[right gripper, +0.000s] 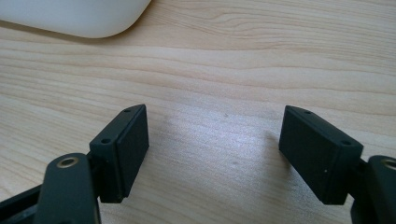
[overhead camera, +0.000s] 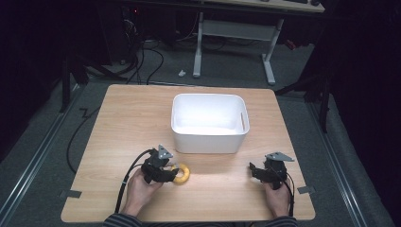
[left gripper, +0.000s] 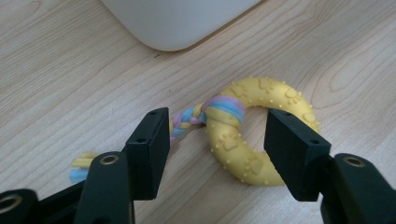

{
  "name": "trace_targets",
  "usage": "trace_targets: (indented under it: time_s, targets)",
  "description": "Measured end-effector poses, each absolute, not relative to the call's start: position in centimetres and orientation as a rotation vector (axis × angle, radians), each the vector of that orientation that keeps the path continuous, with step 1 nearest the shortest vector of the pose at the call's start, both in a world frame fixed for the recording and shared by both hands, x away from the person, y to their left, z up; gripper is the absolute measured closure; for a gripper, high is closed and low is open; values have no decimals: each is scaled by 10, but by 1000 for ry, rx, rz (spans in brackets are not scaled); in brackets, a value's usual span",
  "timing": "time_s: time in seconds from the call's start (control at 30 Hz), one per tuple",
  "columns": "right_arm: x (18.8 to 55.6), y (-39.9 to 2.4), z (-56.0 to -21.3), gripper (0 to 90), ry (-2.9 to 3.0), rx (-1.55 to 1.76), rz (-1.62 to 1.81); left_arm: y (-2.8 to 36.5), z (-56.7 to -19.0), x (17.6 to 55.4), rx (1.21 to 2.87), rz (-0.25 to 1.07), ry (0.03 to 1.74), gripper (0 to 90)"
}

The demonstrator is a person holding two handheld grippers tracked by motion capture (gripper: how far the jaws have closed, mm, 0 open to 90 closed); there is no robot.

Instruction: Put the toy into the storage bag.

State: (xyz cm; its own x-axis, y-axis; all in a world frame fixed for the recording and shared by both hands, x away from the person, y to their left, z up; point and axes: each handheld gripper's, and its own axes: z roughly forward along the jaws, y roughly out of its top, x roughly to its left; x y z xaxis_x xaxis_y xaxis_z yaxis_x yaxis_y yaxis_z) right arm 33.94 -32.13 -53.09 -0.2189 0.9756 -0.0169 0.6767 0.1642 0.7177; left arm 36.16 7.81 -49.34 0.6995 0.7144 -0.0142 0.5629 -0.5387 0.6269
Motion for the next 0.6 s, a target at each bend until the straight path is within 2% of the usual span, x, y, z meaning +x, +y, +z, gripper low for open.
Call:
trace_targets:
  time_s: [0.6]
  targets:
    - [339,-321,-531,243,1964,1562,814,63,-509,369,2360,345,999,499]
